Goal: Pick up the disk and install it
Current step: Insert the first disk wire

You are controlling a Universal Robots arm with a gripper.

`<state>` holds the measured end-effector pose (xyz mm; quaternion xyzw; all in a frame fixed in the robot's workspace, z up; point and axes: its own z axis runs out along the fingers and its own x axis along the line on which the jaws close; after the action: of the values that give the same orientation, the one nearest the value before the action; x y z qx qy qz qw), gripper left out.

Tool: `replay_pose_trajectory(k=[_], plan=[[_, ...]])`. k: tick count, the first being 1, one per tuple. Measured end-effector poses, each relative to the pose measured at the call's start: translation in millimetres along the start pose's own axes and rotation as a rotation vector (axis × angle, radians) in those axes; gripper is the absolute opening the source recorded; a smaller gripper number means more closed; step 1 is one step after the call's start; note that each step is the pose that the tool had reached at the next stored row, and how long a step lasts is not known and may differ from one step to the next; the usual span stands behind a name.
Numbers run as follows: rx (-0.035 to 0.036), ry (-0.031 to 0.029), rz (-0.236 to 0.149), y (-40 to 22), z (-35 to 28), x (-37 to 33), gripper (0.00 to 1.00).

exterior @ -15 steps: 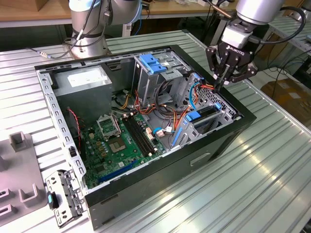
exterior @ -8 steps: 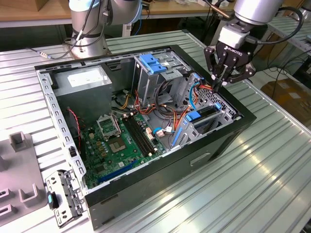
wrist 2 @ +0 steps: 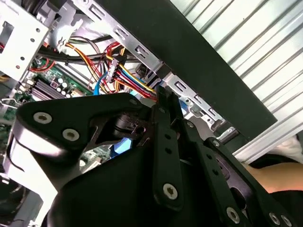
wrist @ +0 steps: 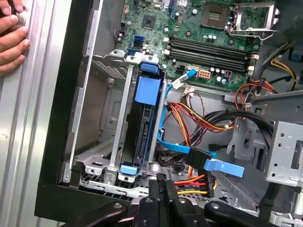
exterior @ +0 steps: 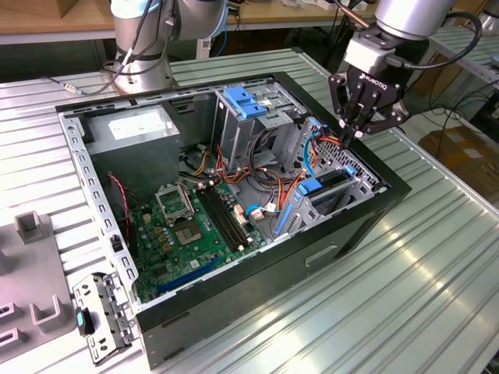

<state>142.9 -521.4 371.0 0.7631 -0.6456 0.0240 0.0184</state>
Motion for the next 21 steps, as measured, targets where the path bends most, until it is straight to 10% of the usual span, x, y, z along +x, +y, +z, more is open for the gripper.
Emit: replay_pose_trajectory(k=[12,21], plan=[[-0.0066,0.0002,0.108,2.3,0.1,-0.3,0.17],[-0.0066,0.0004,0.108,2.8,0.0,-0.1,0.17]])
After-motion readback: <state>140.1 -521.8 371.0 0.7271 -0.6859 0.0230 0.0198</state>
